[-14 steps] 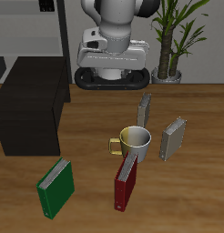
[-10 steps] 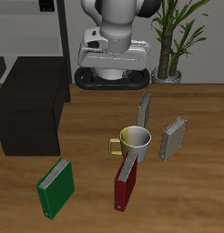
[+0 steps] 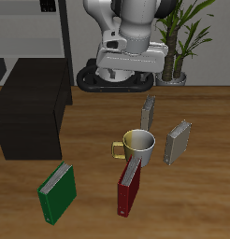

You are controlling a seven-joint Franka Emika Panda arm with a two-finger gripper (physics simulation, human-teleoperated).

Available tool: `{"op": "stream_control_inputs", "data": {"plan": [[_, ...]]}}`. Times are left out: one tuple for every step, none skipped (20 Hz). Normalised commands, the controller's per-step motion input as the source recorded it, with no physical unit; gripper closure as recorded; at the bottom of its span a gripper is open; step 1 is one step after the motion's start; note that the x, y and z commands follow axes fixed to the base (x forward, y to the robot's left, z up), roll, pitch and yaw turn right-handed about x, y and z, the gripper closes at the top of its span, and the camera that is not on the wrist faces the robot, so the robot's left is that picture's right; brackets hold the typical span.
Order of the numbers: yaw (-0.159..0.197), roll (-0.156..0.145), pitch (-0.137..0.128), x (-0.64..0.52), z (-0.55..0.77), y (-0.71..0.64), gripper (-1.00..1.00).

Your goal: Place the right yellow book upright on top of the shelf and place the white-yellow mug on top of the shelf

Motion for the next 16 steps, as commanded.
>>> {"op": "stream_control_inputs", "data": {"plan": [[0.007, 0.145, 0.011, -0.19, -0.2, 0.6, -1.0], [-0.003, 0.094, -0.033, -0.48, -0.28, 0.78, -1.0], [-0.011, 0.106, -0.078, -0.3, -0.21, 0.71, -1.0], [0.01, 0.131, -0.026, -0.26, -0.24, 0.63, -1.0], [-0.03, -0.001, -0.026, -0.22, -0.17, 0.29, -1.0], [-0.064, -0.006, -0.109, -0.34, -0.23, 0.51, -1.0], [0.019, 0.009, -0.099, -0.24, -0.16, 0.25, -1.0], [0.0, 0.0, 0.0, 0.0, 0.0, 0.0, -1.0], [-0.196, -0.018, 0.022, -0.26, -0.39, 0.16, -1.0], [-0.035, 0.071, -0.006, -0.3, -0.38, 0.39, -1.0], [0.074, -0.025, -0.157, -0.29, -0.26, 0.21, -1.0], [-0.093, -0.035, -0.022, -0.3, -0.64, 0.19, -1.0], [-0.034, 0.058, 0.101, -0.1, -0.42, 0.16, -1.0], [0.0, -0.033, -0.024, -0.19, -0.4, 0.1, -1.0], [0.002, -0.111, -0.098, -0.2, -0.38, 0.04, -1.0], [0.003, 0.035, -0.009, -0.02, -0.2, 0.1, -1.0]]}}
